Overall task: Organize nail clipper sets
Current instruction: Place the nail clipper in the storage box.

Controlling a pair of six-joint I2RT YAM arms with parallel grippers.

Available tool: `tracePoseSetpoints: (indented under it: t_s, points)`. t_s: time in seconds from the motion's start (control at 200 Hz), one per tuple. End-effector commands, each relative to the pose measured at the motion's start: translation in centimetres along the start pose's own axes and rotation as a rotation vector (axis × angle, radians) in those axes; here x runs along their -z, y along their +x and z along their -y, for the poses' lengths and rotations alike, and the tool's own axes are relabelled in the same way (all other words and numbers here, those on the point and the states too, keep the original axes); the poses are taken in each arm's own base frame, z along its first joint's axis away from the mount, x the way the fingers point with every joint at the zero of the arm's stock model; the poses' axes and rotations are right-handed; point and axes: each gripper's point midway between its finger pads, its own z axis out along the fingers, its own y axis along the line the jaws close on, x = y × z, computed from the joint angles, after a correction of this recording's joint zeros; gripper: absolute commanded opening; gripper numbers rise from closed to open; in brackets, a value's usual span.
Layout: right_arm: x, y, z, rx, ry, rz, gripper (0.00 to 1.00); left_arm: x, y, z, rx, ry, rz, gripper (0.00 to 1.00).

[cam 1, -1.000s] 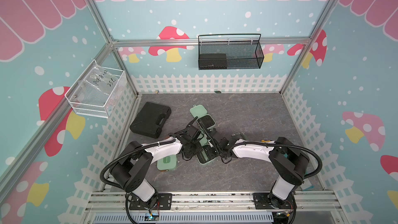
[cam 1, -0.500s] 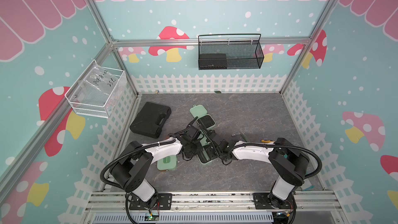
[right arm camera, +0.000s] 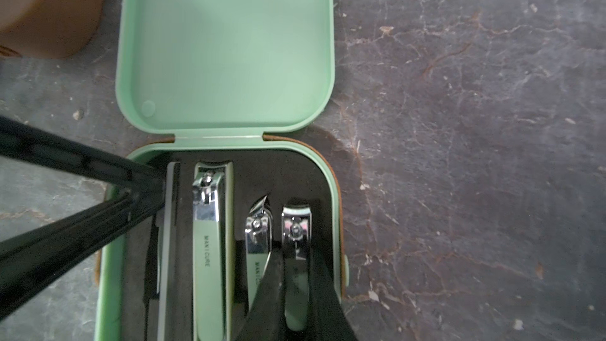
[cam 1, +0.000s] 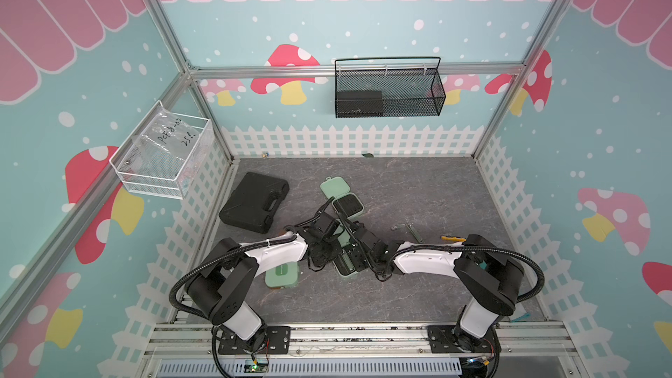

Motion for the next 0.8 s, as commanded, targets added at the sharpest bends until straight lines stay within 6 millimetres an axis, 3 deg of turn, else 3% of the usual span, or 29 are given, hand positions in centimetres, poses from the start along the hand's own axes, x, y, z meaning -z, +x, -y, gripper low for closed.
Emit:
tracePoseSetpoints:
  t_s: [0.0, 0.14, 0.49, 0.791]
  points:
    - [-0.6, 10.3, 3.6, 0.069, 0.119, -0.325, 0.00, -0.6, 0.5, -1.5, 0.019, -0.049, -0.012, 0.00]
    - [-0.8, 11.0, 4.0, 0.079, 0.136, -0.353, 0.02, -0.7, 0.5, -1.5, 0.021, -0.051, -0.014, 0.00]
    - [-1.2, 7.9, 1.9, 0.074, 0.084, -0.312, 0.23, -0.4, 0.5, -1.5, 0.023, -0.045, -0.007, 0.00]
    - [0.1, 6.3, 0.9, 0.082, 0.035, -0.278, 0.28, -0.4, 0.4, -1.4, 0.022, -0.042, -0.004, 0.00]
